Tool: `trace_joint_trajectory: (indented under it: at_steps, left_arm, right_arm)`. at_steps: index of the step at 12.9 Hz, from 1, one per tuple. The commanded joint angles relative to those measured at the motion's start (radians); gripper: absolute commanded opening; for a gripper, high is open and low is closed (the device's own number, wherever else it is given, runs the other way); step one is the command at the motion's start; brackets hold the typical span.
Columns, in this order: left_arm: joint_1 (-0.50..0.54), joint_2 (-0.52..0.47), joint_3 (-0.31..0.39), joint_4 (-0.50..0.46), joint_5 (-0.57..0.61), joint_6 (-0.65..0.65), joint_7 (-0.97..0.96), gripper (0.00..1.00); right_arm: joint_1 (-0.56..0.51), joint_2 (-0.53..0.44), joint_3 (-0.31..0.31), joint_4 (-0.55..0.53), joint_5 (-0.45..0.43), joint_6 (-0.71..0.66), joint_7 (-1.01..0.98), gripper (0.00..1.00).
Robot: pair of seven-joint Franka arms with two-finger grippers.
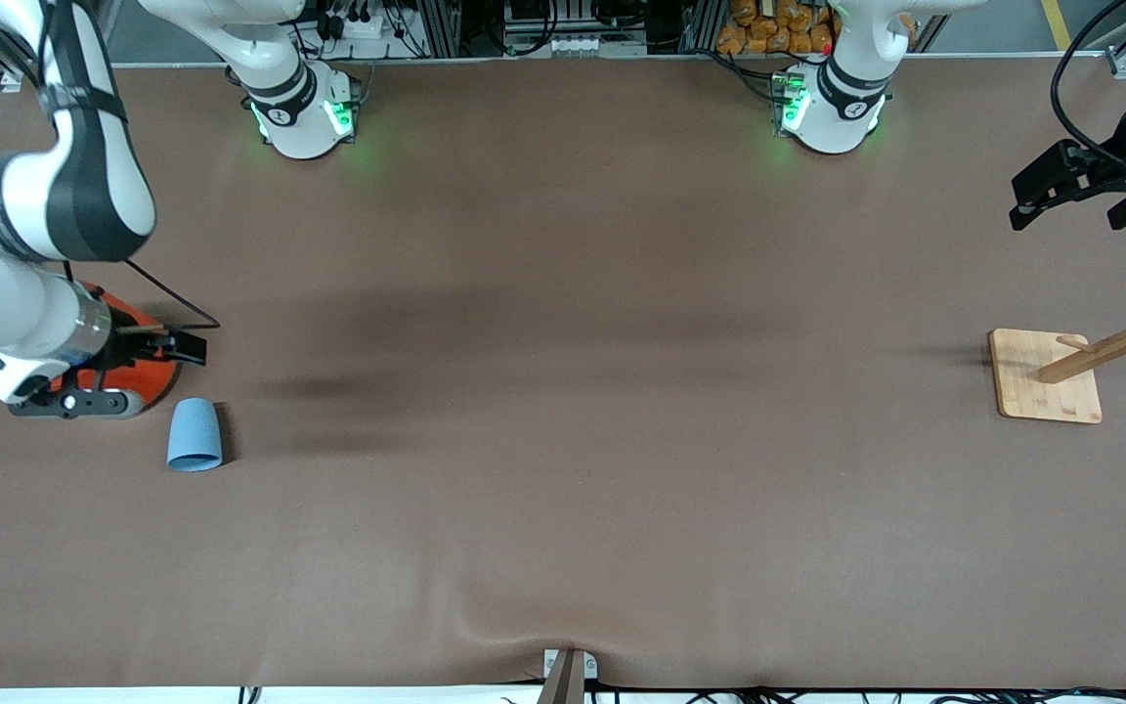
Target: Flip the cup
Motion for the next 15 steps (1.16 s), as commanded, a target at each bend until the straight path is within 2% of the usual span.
trace_joint_trajectory:
  at_steps: [1, 4, 9, 13, 15]
  left_arm:
    - [-0.003, 0.01, -0.011, 0.014, -0.016, 0.006, -0.008, 1.0]
    - [-0.003, 0.013, -0.032, 0.014, -0.015, 0.026, -0.008, 1.0]
    - [0.003, 0.021, -0.052, 0.011, -0.015, 0.031, -0.007, 1.0]
    - [0.003, 0.039, -0.052, 0.009, -0.009, 0.034, -0.001, 1.0]
    - [0.005, 0.051, -0.052, 0.009, -0.01, 0.043, -0.002, 1.0]
  right_arm:
    - [-0.038, 0.077, 0.005, -0.003, -0.058, 0.098, -0.06, 1.0]
    - [-0.068, 0.145, -0.009, -0.003, -0.064, 0.165, -0.218, 1.0]
    - [-0.075, 0.222, -0.026, -0.016, -0.067, 0.289, -0.348, 1.0]
    - [-0.087, 0.272, -0.089, -0.071, -0.066, 0.481, -0.526, 1.0]
    - [-0.102, 0.294, -0.092, -0.094, -0.063, 0.55, -0.554, 1.0]
